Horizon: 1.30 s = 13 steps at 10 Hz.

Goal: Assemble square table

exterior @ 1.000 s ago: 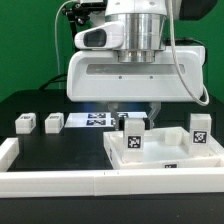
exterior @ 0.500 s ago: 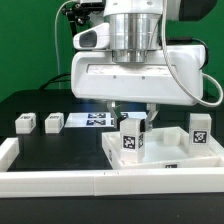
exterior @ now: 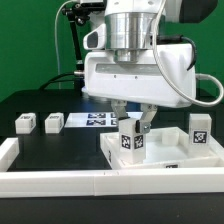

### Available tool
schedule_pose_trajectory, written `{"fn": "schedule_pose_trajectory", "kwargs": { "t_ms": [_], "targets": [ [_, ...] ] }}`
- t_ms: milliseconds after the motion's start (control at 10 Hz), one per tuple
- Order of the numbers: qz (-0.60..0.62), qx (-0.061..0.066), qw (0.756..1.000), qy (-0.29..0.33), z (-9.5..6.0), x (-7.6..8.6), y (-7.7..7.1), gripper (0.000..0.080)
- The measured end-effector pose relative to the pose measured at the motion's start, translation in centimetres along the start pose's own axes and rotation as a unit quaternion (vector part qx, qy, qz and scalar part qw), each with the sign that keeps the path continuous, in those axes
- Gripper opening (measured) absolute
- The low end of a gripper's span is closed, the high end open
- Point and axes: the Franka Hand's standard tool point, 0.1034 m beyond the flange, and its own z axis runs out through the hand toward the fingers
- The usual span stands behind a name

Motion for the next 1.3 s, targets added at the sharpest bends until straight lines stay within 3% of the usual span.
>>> {"fn": "schedule_pose_trajectory", "kwargs": {
  "t_ms": [300, 500, 800, 1100, 1200, 1300],
  "targets": [
    [0.082, 0.002, 0.997, -0.001, 0.00, 0.02, 0.01, 0.0291],
    [0.203, 0.024, 0.979, -0.002, -0.11, 0.38, 0.32, 0.0292],
    [0.325, 0.033, 0.945, -0.013, -0.19, 0.25, 0.15, 0.0297],
    [0.398, 0.035, 0.916, -0.019, -0.20, 0.08, 0.00, 0.0300],
    [0.434, 0.035, 0.900, -0.023, -0.17, 0.01, -0.03, 0.0350],
    [0.451, 0.034, 0.891, -0.024, -0.08, -0.14, -0.06, 0.0350]
  ]
}}
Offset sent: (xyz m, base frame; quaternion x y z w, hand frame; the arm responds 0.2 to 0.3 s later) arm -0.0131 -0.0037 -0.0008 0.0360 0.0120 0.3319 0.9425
